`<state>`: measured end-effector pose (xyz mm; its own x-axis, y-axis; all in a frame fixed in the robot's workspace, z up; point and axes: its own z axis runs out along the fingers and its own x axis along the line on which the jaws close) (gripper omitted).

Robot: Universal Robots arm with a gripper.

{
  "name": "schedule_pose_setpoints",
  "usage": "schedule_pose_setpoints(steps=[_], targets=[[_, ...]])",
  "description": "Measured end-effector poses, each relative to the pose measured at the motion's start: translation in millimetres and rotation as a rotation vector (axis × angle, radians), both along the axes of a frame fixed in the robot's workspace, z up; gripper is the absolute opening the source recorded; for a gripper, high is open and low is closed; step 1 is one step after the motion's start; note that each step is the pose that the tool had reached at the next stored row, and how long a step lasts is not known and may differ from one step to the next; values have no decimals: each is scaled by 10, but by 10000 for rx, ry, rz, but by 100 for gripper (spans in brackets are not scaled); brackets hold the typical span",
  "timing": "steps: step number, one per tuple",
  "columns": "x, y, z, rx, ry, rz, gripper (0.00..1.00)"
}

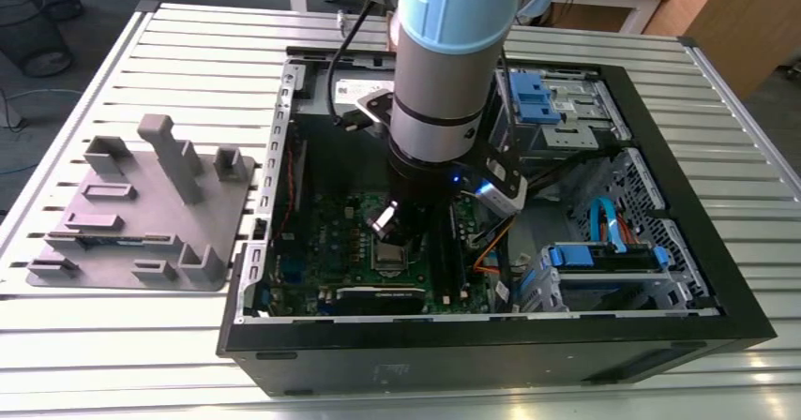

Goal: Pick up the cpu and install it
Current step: 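Install the first cpu locking lever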

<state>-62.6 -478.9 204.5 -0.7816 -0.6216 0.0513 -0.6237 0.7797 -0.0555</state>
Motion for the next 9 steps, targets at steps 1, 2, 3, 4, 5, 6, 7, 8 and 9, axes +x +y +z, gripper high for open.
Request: schedule_pose_setpoints(steps=[1,2,3,4,5,6,7,8,9], targets=[[5,-4,-3,-1,0,-7,11],[11,-10,-6,-1,1,-13,11],[17,-16,-10,0,1,-20,11],[22,-21,-12,0,0,-28,11],[24,-23,-13,0,0,-34,11],[23,-23,-13,-1,0,-34,11],[24,-23,-13,0,0,-34,11],[24,-23,-13,0,0,-34,11],[24,-23,-13,0,0,-34,11]])
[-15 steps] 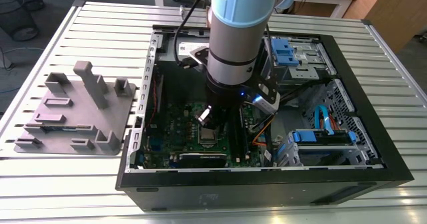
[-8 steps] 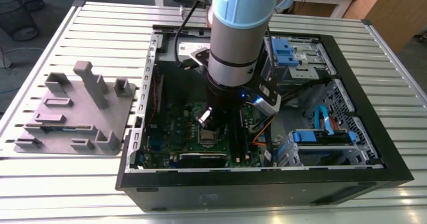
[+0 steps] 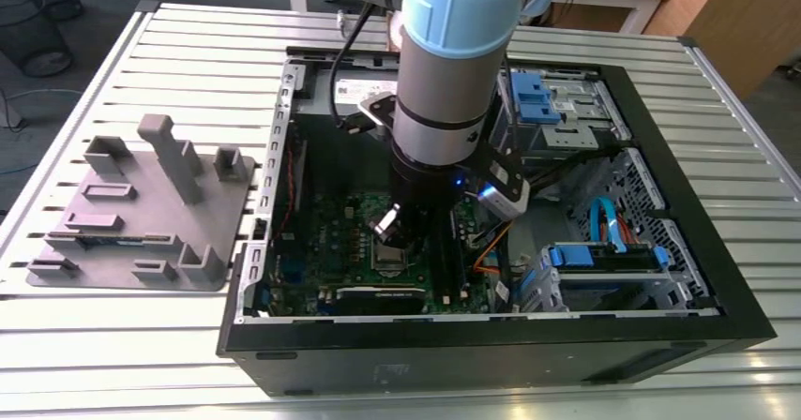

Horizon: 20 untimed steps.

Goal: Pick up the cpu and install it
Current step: 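Install the first cpu locking lever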

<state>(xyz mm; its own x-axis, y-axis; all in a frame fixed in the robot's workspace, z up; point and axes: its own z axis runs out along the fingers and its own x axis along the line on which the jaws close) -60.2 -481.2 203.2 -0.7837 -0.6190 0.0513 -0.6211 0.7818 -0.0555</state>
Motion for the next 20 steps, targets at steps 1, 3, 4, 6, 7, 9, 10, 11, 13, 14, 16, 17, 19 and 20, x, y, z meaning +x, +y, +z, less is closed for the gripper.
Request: schedule_pose_setpoints(steps=[1,3,4,6,7,9,10,11,13,14,16,17,19,20], targets=[[0,-3,-1,1,0,0,11],[1,-12,-4,1,-1,1,11],[1,-19,-6,0,0,1,11],[0,-33,-13,2,-1,1,11],[1,-42,-17,2,-1,1,11],[0,-60,-24,-1,0,0,11],[0,-65,-28,1,0,0,11],[-1,-68,-31,1,0,-1,11],[0,-73,-35,1,0,0,11],[0,-77,-38,0,0,0,11],[1,-88,-47,1,0,1,11],[1,-93,-53,1,0,0,11],[0,-104,-63,-1,0,0,11],[0,-108,-68,-1,1,0,11]])
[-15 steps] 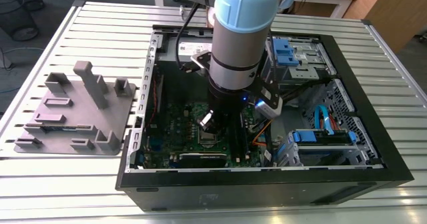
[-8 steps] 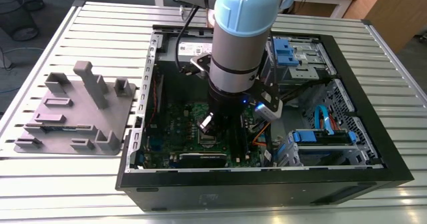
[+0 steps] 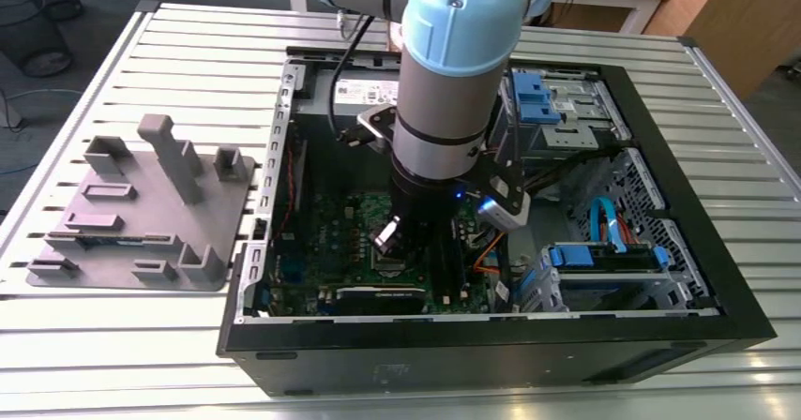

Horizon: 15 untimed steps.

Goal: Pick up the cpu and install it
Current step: 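Install the first cpu locking lever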

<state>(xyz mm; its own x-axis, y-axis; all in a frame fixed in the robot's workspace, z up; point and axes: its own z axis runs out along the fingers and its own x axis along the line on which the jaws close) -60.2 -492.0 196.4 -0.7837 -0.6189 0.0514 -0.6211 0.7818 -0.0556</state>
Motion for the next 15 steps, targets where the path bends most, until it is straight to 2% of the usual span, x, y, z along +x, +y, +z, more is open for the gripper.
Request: schedule_pose_setpoints(steps=[5,15], targets=[[0,-30,-25,0,0,0,11],[9,-64,-71,-1,1,-2,11]])
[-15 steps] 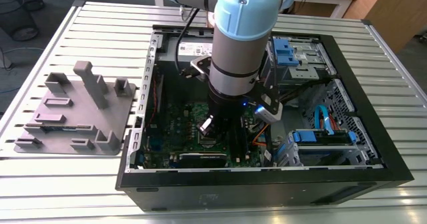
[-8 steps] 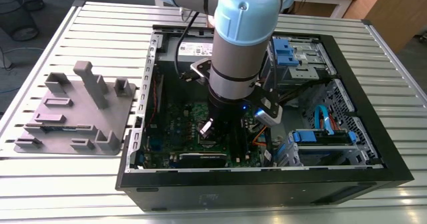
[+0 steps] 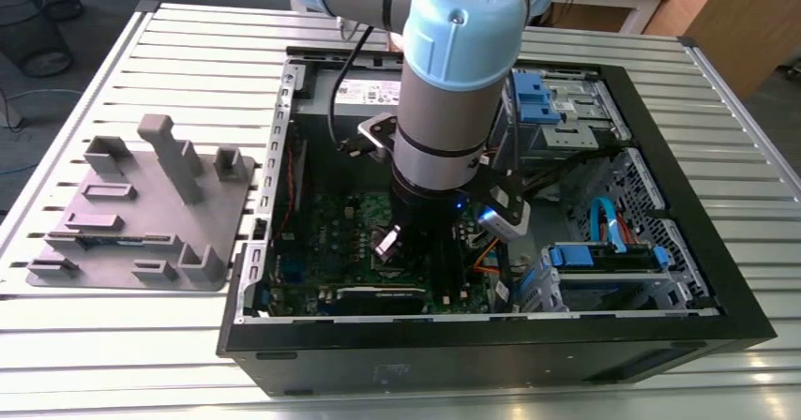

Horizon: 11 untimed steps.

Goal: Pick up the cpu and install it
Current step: 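Install the first cpu locking lever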

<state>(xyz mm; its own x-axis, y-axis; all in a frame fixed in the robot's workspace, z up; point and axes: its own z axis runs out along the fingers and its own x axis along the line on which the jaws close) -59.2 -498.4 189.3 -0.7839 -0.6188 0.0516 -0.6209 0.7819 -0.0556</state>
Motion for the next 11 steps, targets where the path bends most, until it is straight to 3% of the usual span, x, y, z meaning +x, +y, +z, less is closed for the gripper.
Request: schedule_pose_setpoints(steps=[11], targets=[[60,0,-7,3,-2,0,11]])
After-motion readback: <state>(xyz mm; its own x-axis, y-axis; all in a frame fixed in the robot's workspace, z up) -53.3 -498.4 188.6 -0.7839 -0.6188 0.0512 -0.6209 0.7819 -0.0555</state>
